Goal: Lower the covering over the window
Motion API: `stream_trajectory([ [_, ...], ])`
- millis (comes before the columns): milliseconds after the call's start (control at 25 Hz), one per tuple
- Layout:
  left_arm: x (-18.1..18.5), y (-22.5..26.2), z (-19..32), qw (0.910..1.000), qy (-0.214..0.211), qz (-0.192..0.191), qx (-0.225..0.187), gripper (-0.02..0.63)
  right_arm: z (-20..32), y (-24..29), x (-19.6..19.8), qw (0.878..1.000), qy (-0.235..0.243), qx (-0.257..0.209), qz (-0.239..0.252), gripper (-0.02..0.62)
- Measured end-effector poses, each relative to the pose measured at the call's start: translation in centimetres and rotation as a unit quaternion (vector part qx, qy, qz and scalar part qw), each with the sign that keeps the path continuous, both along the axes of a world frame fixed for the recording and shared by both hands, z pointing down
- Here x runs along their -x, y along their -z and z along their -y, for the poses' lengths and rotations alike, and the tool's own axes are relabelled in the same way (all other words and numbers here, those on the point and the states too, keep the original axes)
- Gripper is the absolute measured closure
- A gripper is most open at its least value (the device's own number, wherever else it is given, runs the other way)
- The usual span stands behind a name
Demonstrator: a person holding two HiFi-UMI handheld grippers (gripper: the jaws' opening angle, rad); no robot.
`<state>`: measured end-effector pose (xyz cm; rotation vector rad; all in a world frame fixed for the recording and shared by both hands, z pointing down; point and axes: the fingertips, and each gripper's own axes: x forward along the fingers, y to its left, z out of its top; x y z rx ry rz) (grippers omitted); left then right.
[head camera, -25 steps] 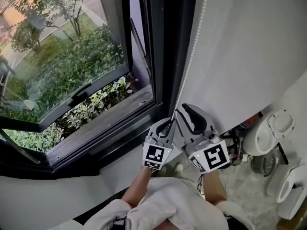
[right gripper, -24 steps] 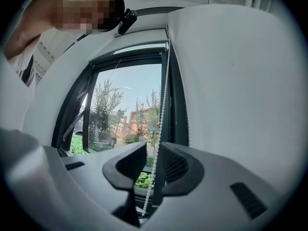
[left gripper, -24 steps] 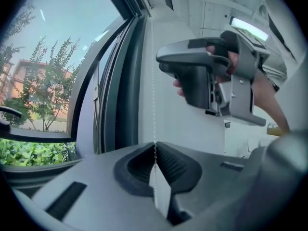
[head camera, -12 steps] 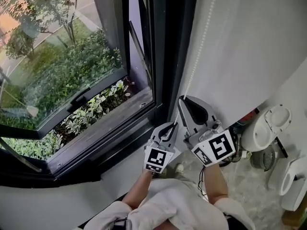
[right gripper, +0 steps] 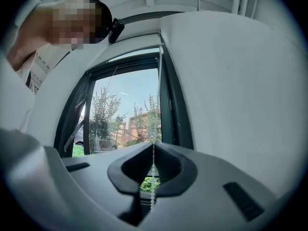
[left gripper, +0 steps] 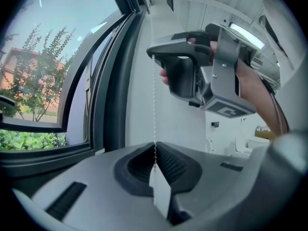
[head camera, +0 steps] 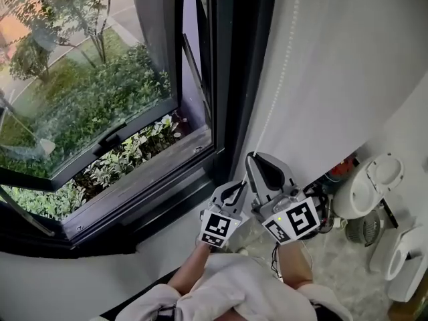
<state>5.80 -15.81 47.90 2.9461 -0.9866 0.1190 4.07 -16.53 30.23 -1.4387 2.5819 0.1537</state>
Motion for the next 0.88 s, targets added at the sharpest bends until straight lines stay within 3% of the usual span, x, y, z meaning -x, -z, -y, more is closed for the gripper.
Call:
stream_trajectory([
  [880,-0.2,-8.8,-1.4,0.9972,0.045,0.039,0.046,0.586,-1.1,-8.9,0.5,0.995,0.078,0.064,-0.005,0.595],
])
